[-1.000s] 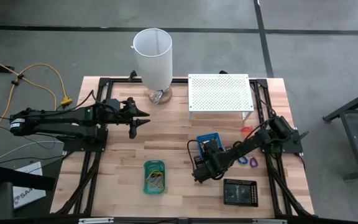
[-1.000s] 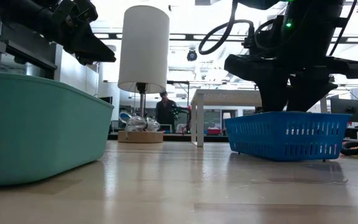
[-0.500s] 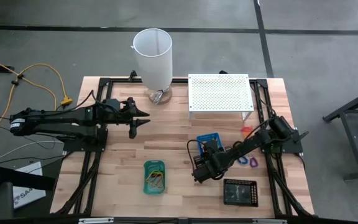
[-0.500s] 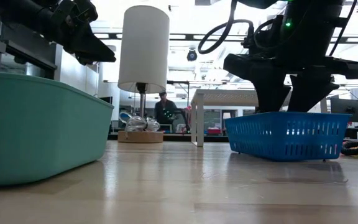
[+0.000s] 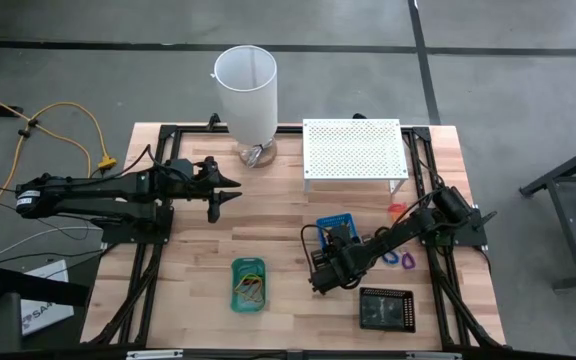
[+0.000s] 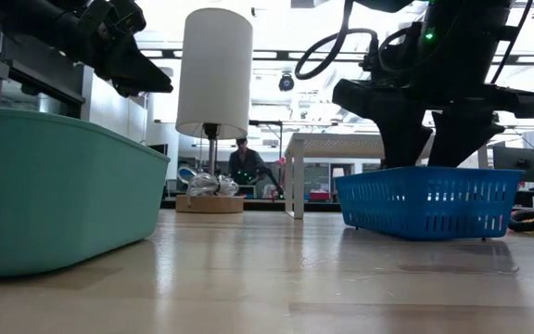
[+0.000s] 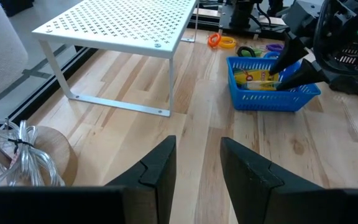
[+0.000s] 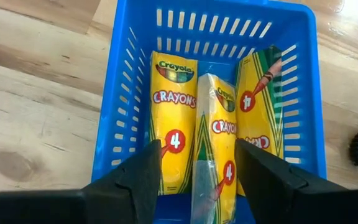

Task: Pick & Place Office Desk Supplies
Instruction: Put the black spring rubber band into the black bin

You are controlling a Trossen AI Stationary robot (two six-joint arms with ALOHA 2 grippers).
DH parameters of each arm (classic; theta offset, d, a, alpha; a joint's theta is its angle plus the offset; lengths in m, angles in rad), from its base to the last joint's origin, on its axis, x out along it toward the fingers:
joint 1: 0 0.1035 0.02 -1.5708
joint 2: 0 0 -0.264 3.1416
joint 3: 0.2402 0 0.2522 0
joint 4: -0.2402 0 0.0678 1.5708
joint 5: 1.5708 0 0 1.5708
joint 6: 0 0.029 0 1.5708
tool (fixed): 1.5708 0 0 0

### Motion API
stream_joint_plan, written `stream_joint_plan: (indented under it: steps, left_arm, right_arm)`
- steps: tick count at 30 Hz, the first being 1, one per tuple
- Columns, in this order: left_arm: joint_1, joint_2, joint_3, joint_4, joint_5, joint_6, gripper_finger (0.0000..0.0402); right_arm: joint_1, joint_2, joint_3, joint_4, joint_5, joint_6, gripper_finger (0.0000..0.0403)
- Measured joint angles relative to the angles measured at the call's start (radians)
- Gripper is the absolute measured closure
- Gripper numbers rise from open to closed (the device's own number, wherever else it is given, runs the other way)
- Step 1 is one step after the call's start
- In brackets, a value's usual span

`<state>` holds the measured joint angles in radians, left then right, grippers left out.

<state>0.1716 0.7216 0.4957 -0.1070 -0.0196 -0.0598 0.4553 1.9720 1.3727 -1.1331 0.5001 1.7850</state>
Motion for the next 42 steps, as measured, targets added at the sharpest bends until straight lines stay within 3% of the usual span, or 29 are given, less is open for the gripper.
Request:
stream_joint_plan:
  steps: [14, 27, 42]
  left_arm:
    - [0.000, 0.000, 0.000, 0.000, 0.000, 0.000, 0.0282]
    - [0.000, 0.000, 0.000, 0.000, 0.000, 0.000, 0.0282]
    - [0.000, 0.000, 0.000, 0.000, 0.000, 0.000, 0.0282]
  right_arm:
    - [0.002, -0.073, 0.000, -0.109, 0.078, 0.051, 0.0211]
    - [0.009, -0.164, 0.001, -0.115, 0.099, -0.037, 0.0211]
    - [0.065, -0.197, 0.000, -0.149, -0.084, -0.183, 0.0211]
